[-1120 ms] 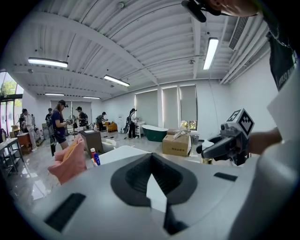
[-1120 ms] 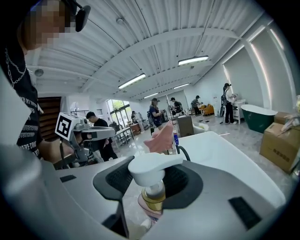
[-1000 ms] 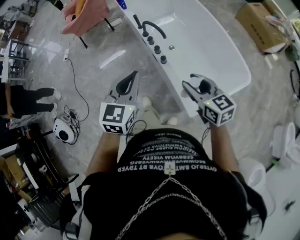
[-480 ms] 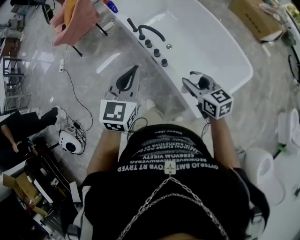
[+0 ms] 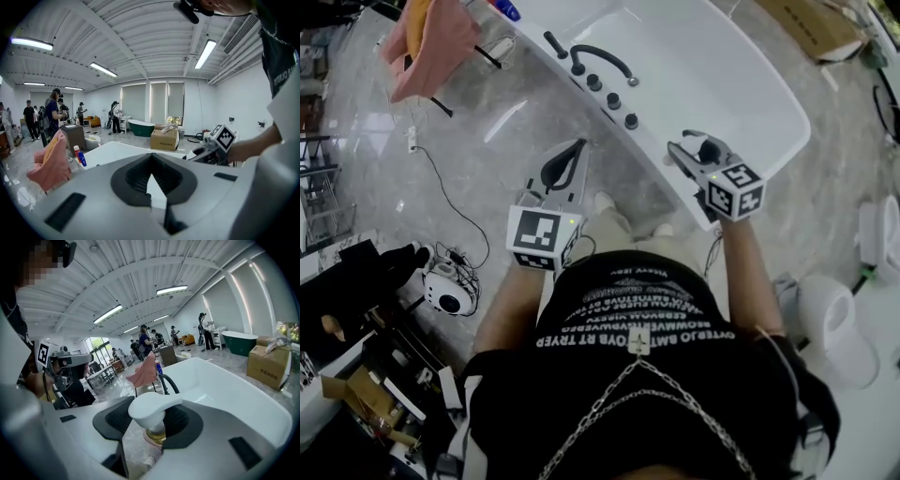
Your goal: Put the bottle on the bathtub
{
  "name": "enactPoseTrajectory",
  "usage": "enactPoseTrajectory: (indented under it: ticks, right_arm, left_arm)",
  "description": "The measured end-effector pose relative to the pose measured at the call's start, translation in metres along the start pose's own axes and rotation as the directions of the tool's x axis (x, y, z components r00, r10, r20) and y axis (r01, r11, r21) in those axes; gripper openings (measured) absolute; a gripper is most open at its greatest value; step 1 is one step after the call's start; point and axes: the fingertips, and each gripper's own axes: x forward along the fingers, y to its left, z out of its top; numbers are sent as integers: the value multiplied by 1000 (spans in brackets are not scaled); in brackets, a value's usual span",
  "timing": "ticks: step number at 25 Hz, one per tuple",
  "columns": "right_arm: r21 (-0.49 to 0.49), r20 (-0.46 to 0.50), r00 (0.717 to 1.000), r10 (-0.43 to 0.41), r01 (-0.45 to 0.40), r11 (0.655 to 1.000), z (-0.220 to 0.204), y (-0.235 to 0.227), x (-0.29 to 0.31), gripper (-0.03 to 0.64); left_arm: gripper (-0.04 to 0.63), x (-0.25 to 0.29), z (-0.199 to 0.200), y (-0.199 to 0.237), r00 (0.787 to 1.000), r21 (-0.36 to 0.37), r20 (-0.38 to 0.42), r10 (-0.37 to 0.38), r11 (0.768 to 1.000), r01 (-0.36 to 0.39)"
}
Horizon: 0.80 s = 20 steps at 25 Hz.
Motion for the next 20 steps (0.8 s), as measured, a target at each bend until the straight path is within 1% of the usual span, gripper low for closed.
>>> enactPoseTrajectory:
  ticks: [3,7,10,14,16,19,20]
  right_arm:
    - [-1,-25,1000,-6,6,1000,-12,-6,11,170]
    - [36,-59,998,-15,17,999,-30,-11,23,170]
    - [66,-75,997,-13,18,998,-45,-15,37,170]
    - [110,-98,995,-16,27,994,-68,-25,54,172]
    - [122,-112,994,-14,28,992,-74,-27,61,172]
    - [131,-125,992,-14,30,991,-82,-31,69,172]
    - [135,-125,992,-12,29,990,-85,-32,73,172]
  left_arm:
    - [2,9,-8,-3,999,-8,-5,-32,999,32]
    - [2,17,-17,-6,998,-18,-8,-63,998,63]
    - [2,21,-26,-6,997,-40,-13,-74,996,73]
    - [2,25,-44,-12,994,-43,-33,-100,994,98]
    - [2,25,-50,-15,993,-46,-48,-108,993,106]
    - [2,23,-56,-20,993,-80,-50,-109,991,105]
    - [2,21,-60,-20,992,-81,-58,-109,991,104]
